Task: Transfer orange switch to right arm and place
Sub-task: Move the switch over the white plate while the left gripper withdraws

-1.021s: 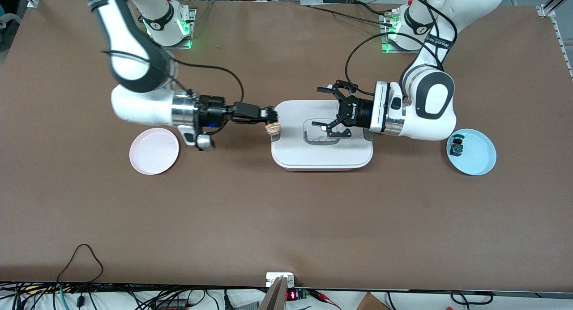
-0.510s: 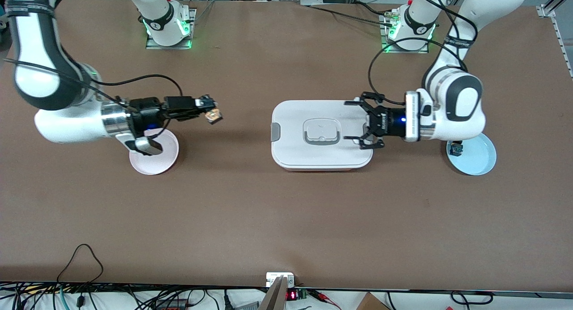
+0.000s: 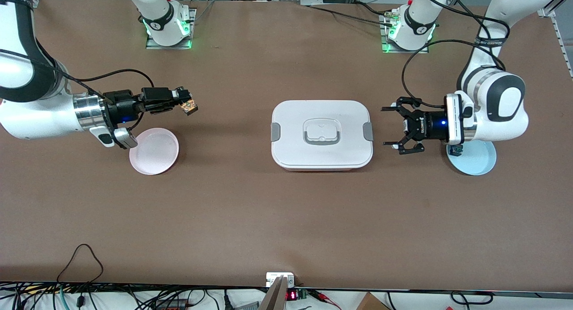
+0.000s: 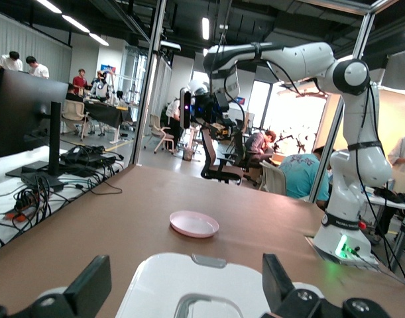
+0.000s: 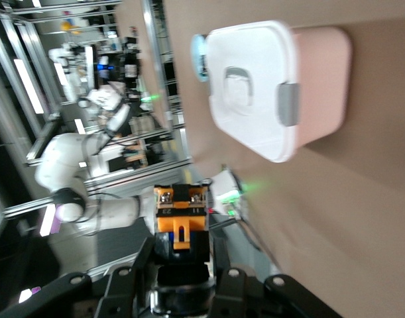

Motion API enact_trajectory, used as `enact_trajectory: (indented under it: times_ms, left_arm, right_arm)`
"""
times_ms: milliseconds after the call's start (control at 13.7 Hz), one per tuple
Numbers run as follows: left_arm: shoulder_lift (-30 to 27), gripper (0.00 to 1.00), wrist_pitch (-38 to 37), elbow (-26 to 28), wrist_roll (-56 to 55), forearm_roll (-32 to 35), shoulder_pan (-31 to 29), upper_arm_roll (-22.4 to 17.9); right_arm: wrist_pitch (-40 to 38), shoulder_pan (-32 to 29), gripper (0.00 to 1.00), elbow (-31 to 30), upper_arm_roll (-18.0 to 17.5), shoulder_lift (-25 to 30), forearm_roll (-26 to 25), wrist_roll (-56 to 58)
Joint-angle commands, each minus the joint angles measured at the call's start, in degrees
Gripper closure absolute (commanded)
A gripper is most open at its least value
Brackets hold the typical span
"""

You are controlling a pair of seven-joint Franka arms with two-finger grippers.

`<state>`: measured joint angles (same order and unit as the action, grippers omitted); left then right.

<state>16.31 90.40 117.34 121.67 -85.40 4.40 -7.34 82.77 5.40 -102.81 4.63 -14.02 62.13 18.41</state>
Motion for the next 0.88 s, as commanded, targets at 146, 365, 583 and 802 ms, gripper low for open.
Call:
enact_trajectory:
  times_ms: [146, 365, 583, 802]
  left_arm:
    - [-3.1, 0.00, -1.5, -0.6, -6.3, 17.2, -0.3, -5.2]
    - [-3.0, 0.00, -1.4, -1.5, -12.2, 26.5, -0.3, -7.3]
    - [-3.0, 0.00, -1.4, -6.0, -24.3, 38.6, -0.3, -8.4]
    - [-2.6, 0.00, -0.2, -7.6, -33.0, 47.4, -0.3, -9.9]
  right_arm:
    - [6.3, 0.1, 1.00, 0.1, -0.6, 6.9, -20.3, -6.4]
    - [10.3, 2.6, 1.00, 0.4, -1.3, 10.0, -35.7, -12.8]
    - [13.6, 5.4, 1.00, 0.0, -1.3, 12.8, -50.7, -16.4]
    - [17.9, 5.6, 1.00, -3.7, -1.3, 17.0, -59.1, -16.8]
